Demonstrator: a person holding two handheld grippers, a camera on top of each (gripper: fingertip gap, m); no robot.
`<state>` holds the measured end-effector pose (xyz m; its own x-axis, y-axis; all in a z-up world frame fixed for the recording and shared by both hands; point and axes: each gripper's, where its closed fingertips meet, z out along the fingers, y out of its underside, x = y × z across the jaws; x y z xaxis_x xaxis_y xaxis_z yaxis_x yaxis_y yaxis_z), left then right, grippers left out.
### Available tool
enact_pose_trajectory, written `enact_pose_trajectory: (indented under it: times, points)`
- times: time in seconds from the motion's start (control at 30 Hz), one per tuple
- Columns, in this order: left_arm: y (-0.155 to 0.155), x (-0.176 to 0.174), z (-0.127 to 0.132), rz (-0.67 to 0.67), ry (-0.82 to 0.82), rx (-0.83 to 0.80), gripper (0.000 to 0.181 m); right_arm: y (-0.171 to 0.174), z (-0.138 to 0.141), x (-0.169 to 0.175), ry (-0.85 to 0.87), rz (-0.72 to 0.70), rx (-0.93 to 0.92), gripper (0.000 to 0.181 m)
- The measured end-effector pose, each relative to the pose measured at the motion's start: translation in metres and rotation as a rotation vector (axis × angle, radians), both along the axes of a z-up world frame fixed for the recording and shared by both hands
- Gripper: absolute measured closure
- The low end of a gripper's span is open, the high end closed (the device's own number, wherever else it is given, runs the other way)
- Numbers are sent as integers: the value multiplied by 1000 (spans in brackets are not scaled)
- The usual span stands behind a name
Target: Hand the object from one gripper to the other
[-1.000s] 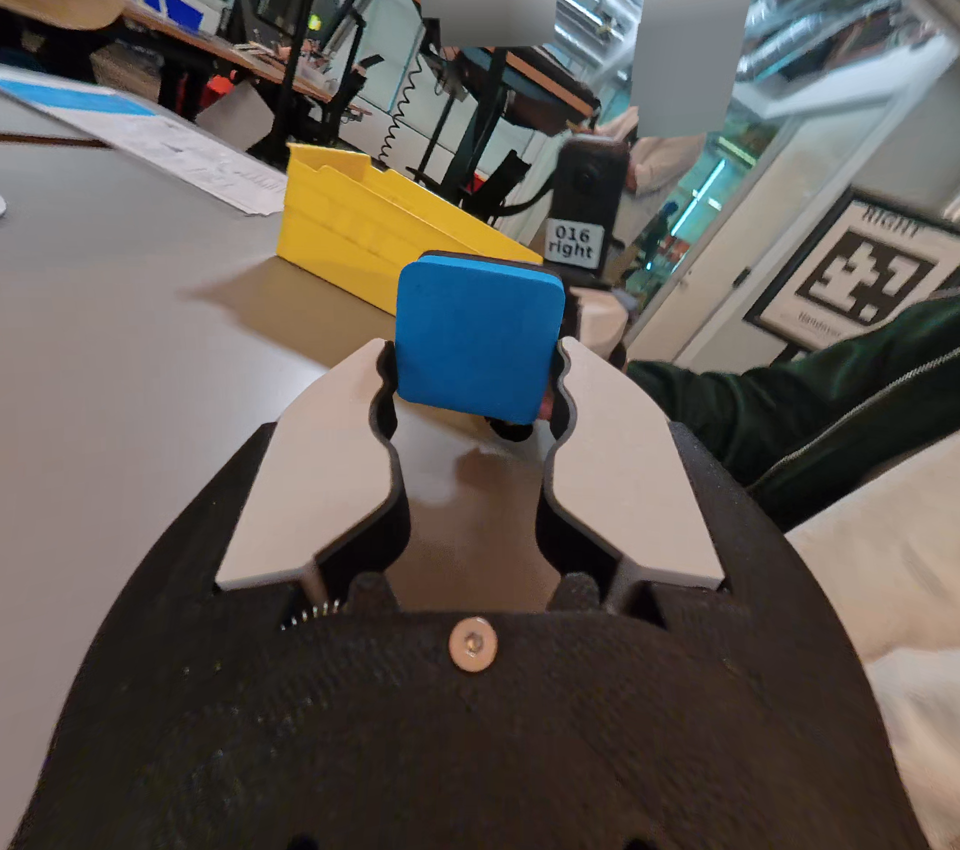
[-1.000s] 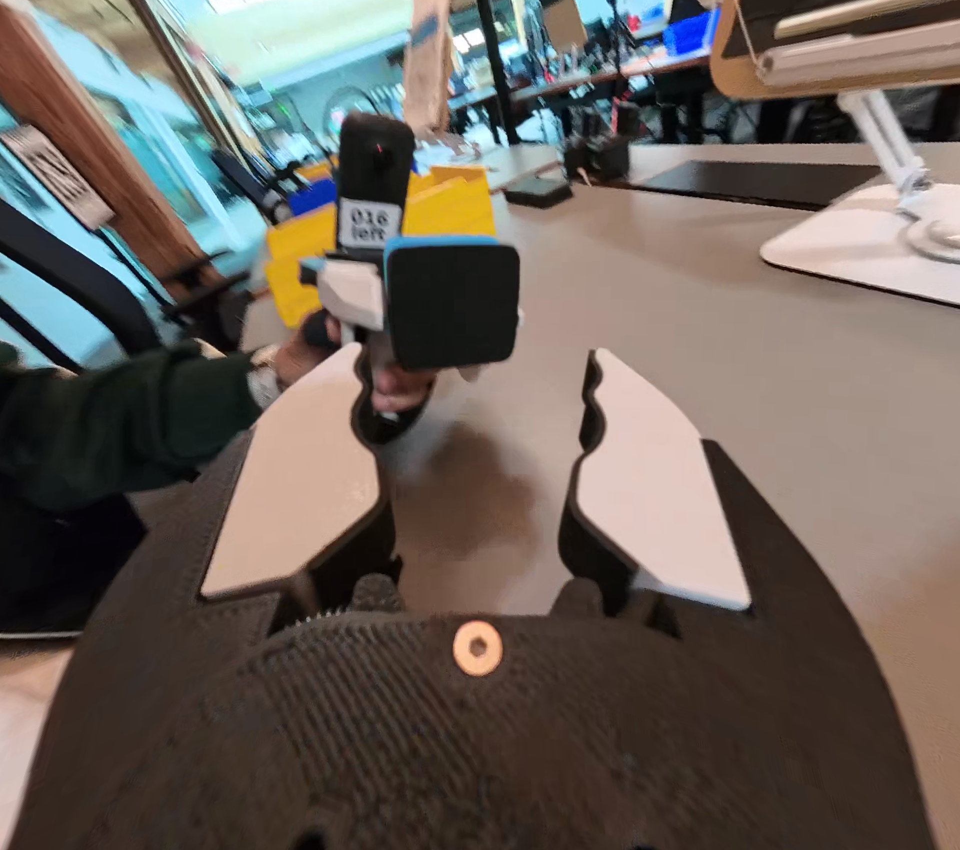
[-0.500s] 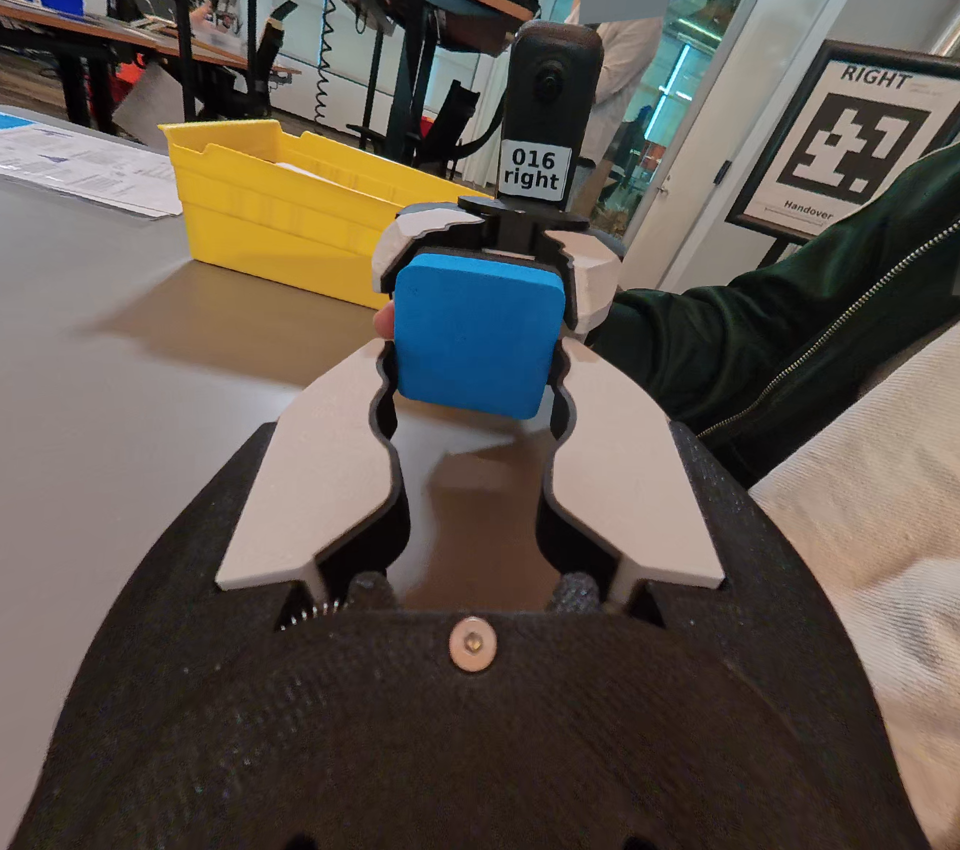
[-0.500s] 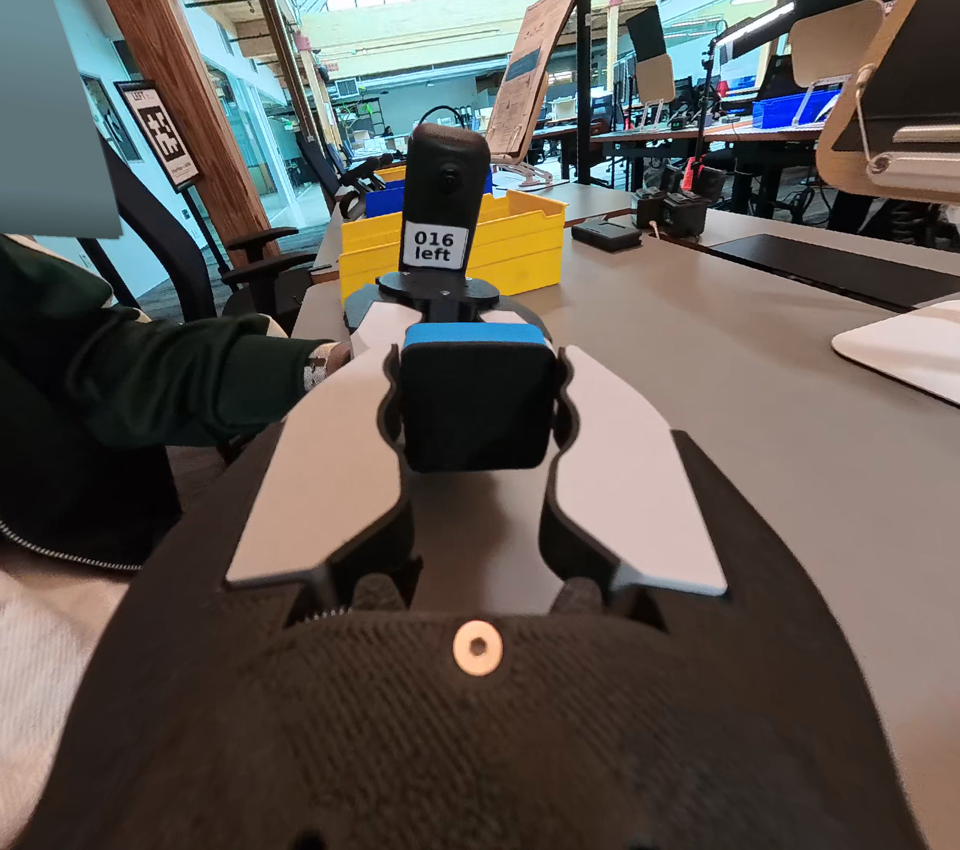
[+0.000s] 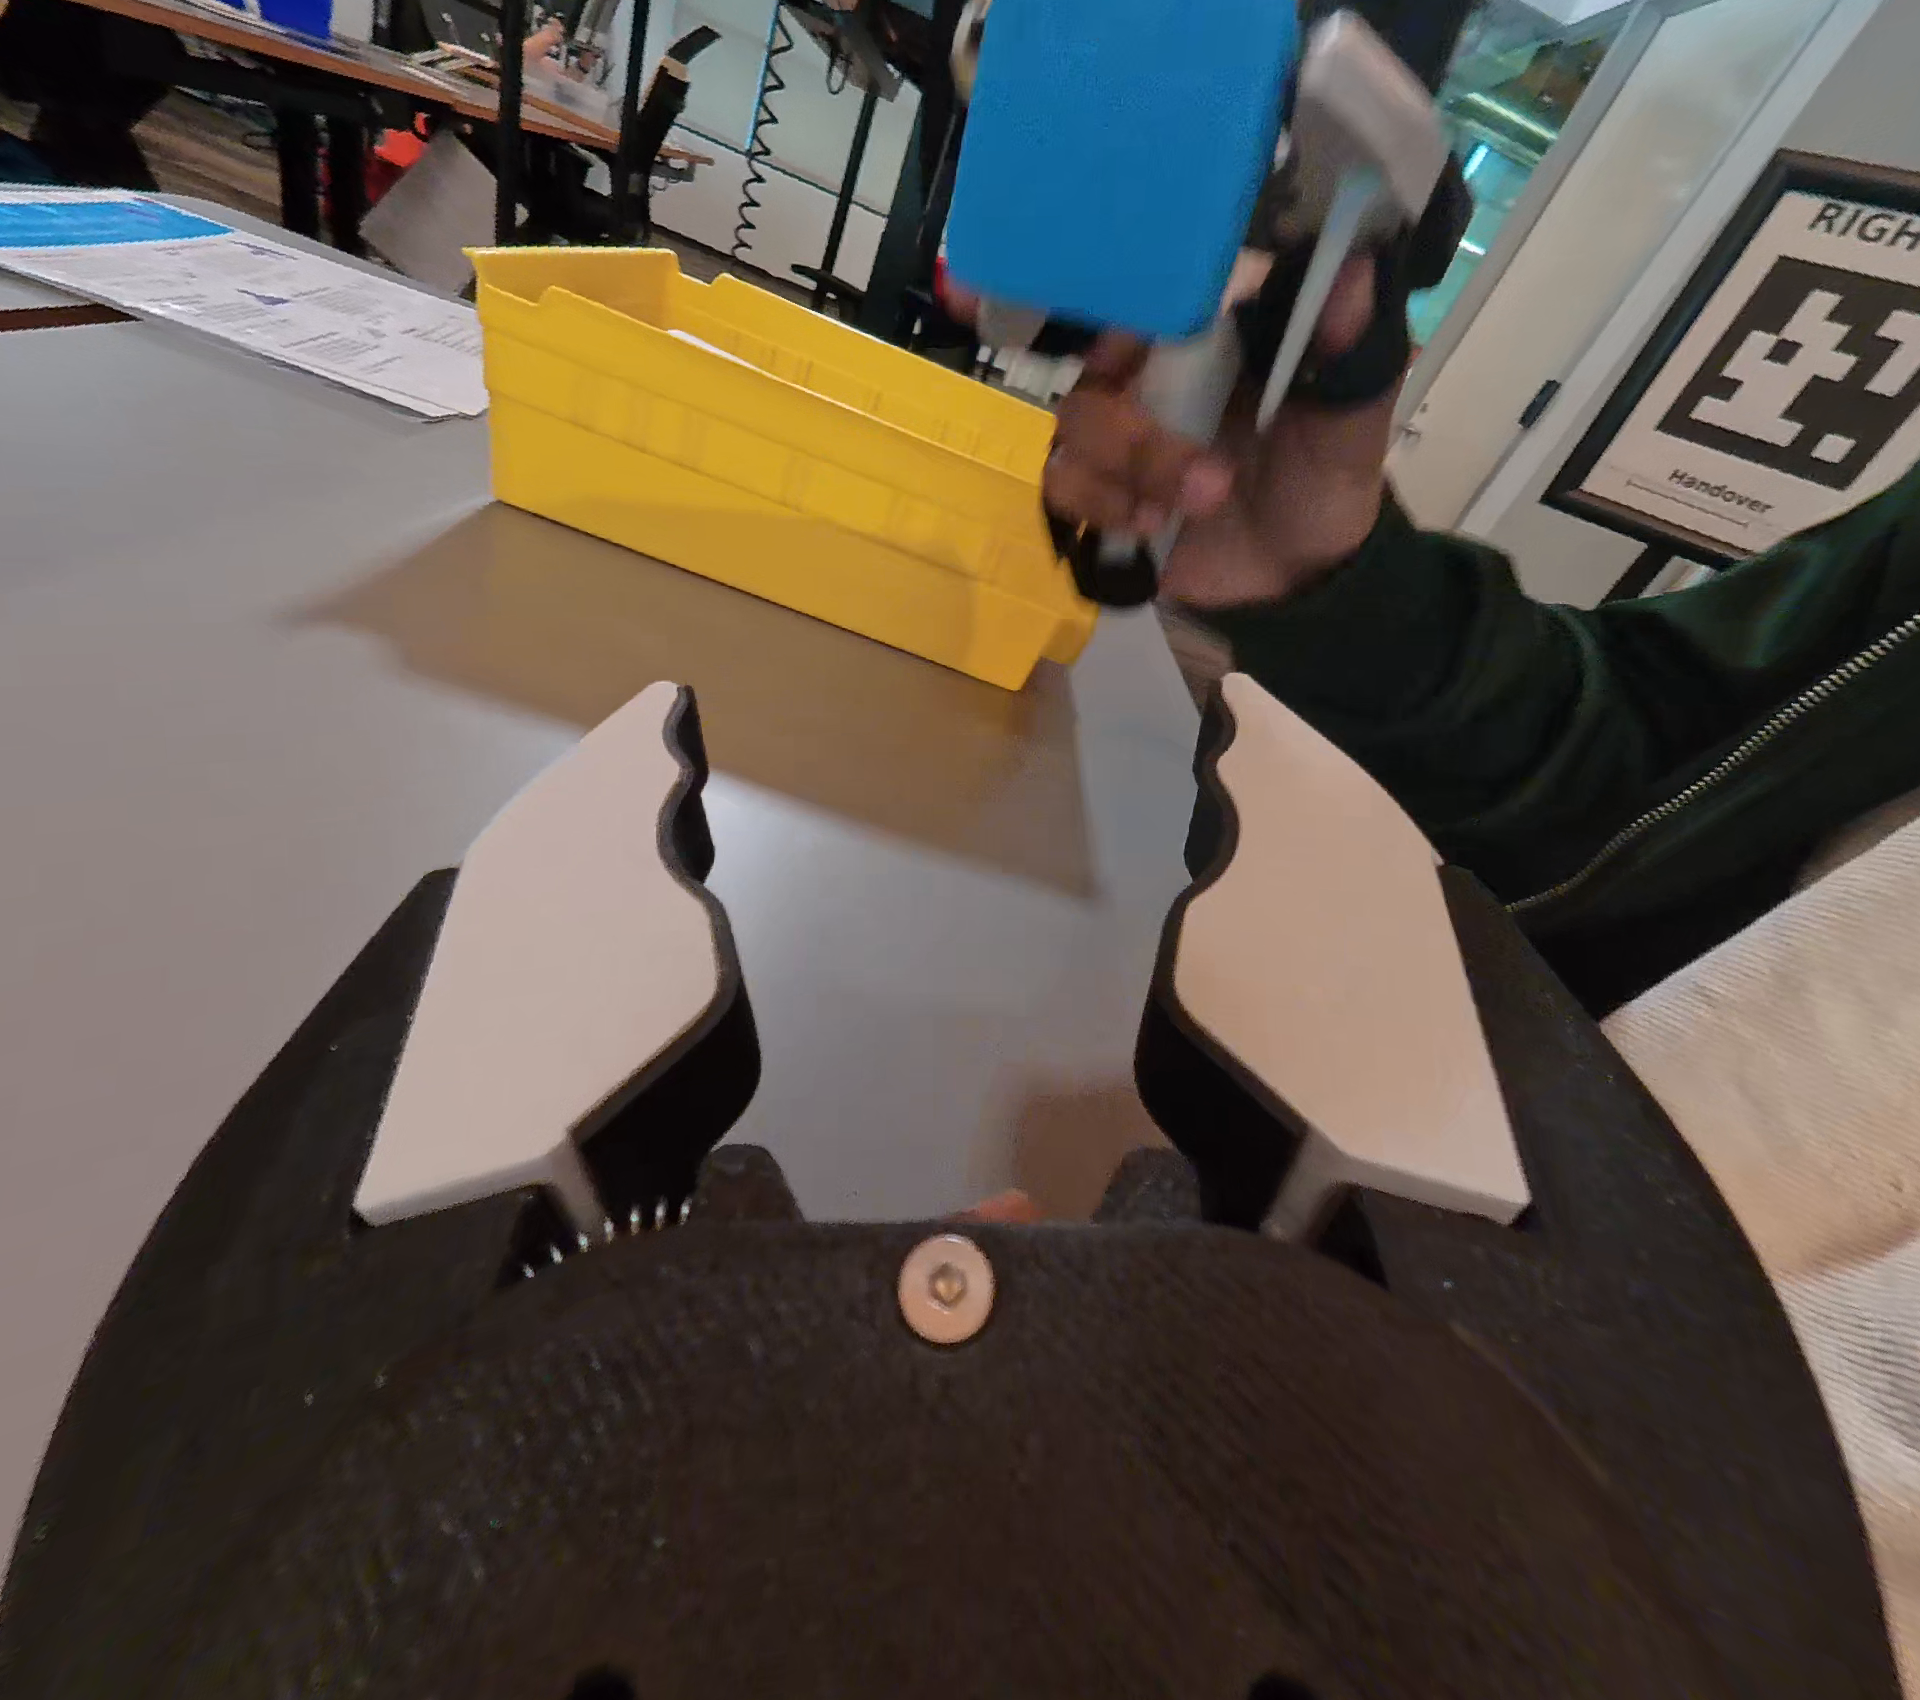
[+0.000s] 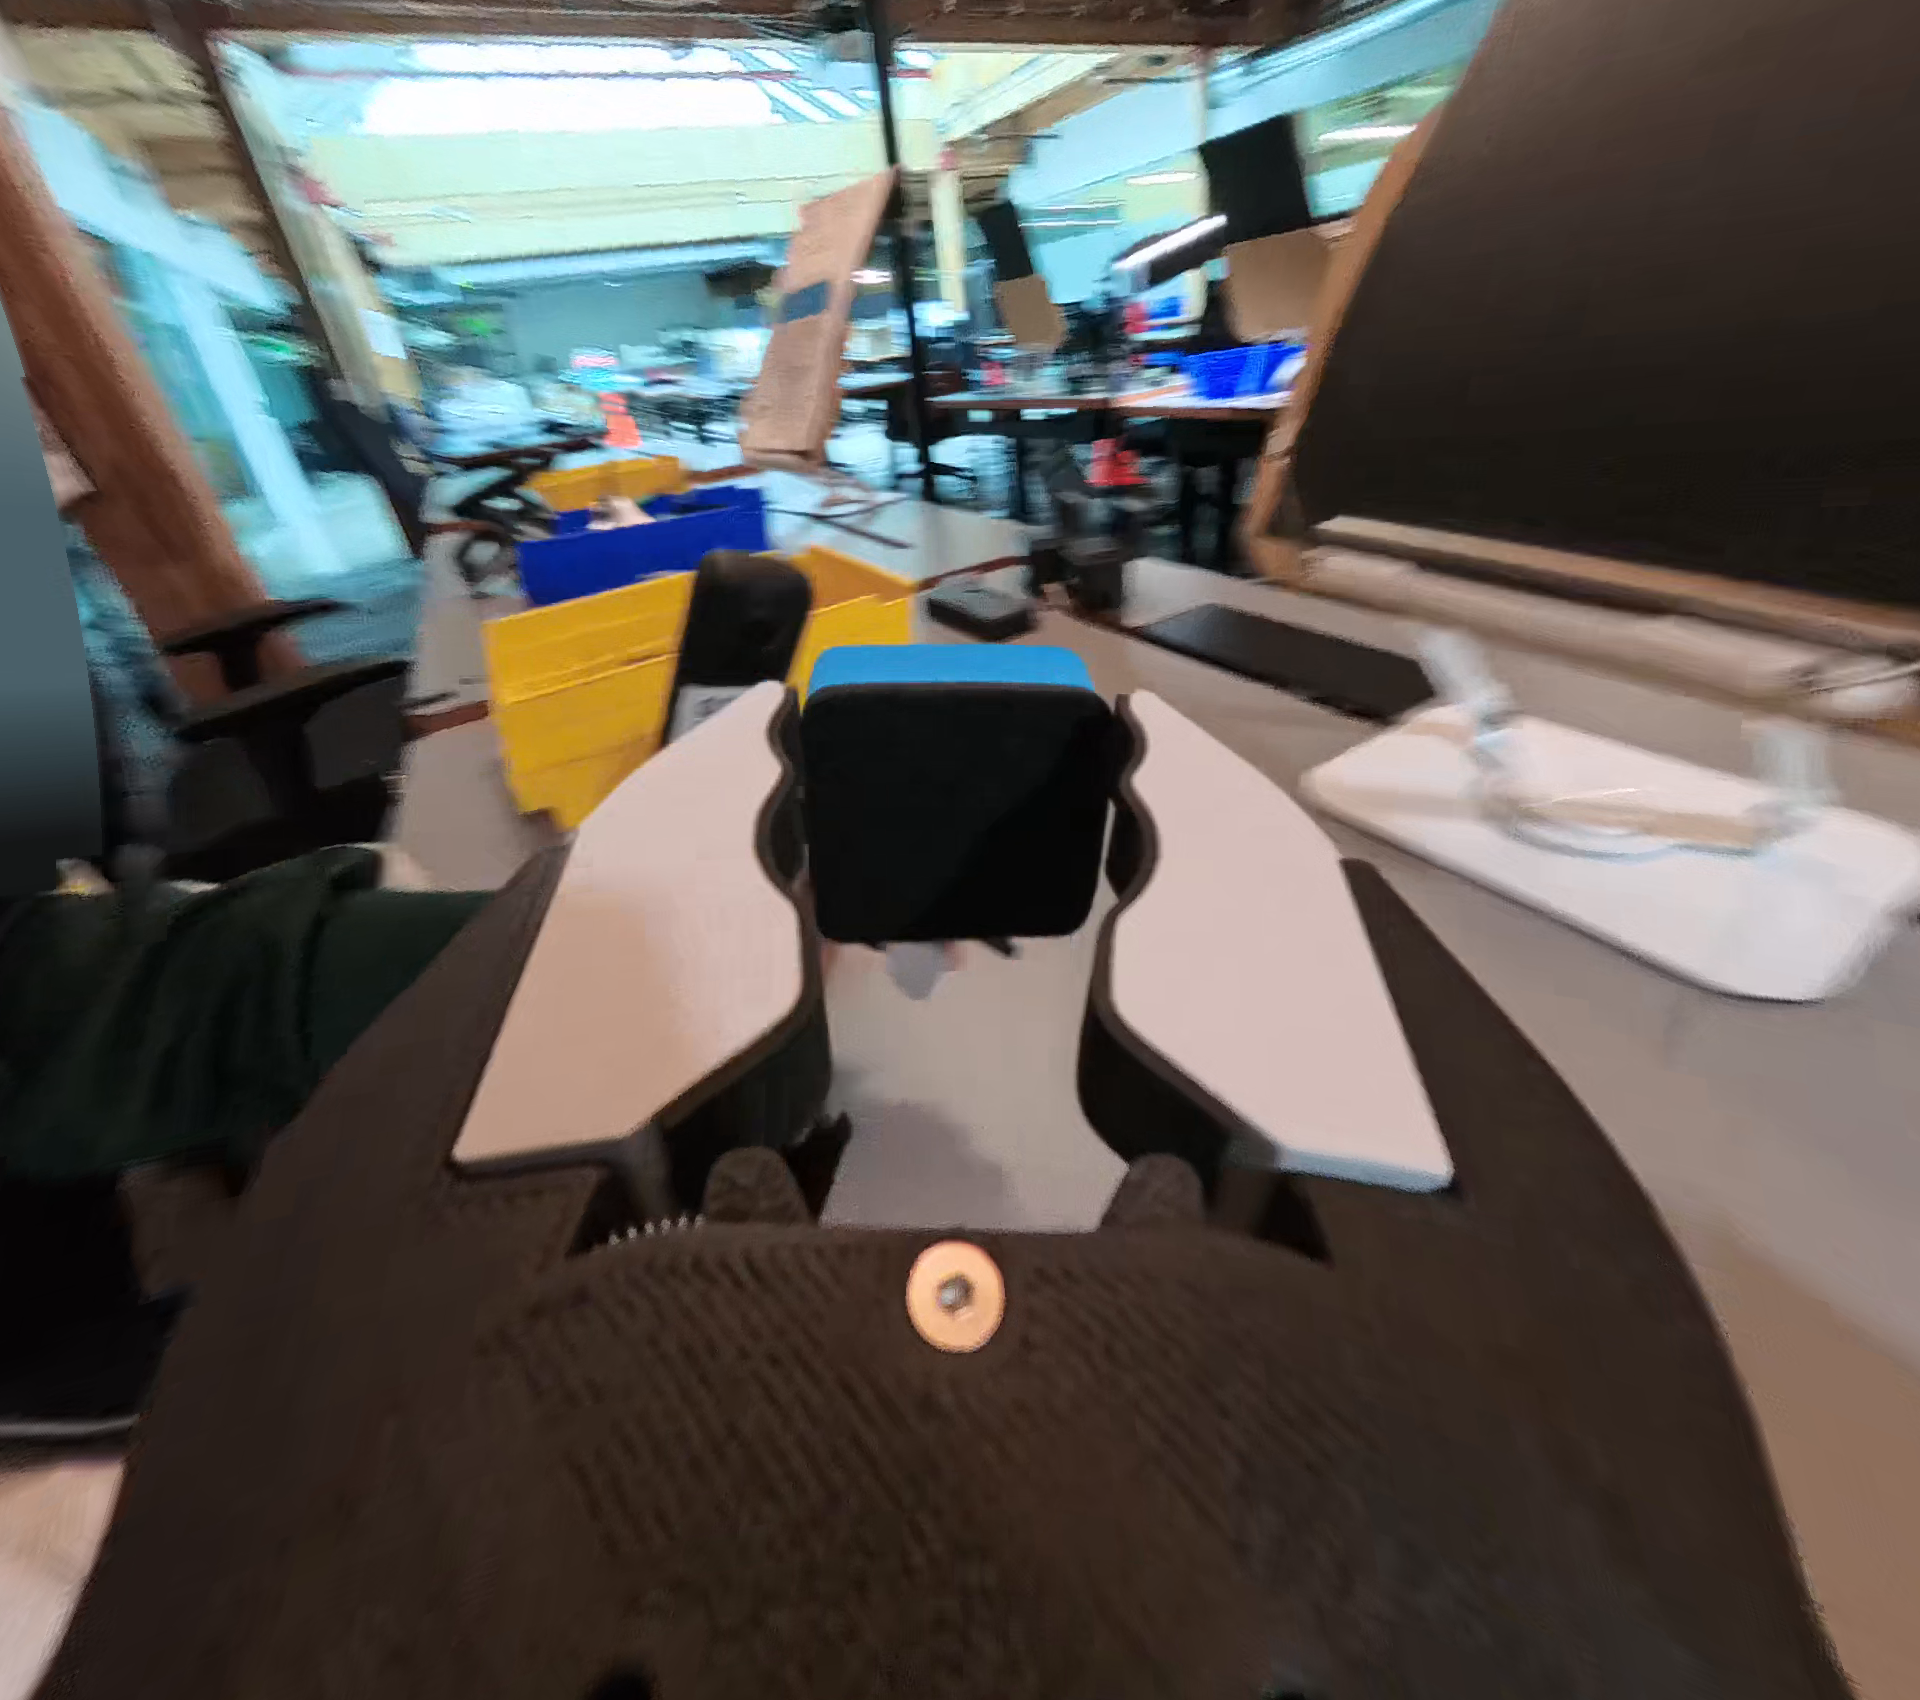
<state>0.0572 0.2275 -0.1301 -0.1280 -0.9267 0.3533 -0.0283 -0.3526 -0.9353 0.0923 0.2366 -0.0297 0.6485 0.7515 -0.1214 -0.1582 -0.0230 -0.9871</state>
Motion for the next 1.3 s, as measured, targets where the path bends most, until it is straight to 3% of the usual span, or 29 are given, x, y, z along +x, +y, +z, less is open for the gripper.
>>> enact_pose_trajectory:
  times: [0.07,0.13,0.23,0.3,0.47,0.53,0.6,0.8,1.0,1.1,1.3]
  points:
    - [3,0,0,26,2,7,87,6,21,48,-126,-204,19,124]
    - [6,0,0,46,5,-1,87,13,21,112,-297,-429,-70,124]
    - [3,-4,4,17,8,-54,84,10,-9,215,-460,-712,-269,124]
    - [4,-6,11,42,-22,-27,83,5,-37,263,-436,-799,-383,124]
    - [9,-5,5,96,21,23,77,-3,-83,308,-337,-859,-577,123]
    - [10,-4,2,100,31,23,78,-4,-82,317,-388,-912,-565,99]
    - [10,-3,0,104,44,32,78,-5,-72,319,-425,-951,-532,89]
    - [15,-4,-5,129,88,53,84,0,-6,268,-413,-884,-285,99]
    - [26,-12,4,200,69,76,88,4,35,151,-351,-581,-64,110]
    - [36,-21,12,257,75,99,101,10,22,78,-247,-373,-39,115]
    - [66,-76,53,447,85,204,138,2,-86,-40,-233,-108,-172,142]
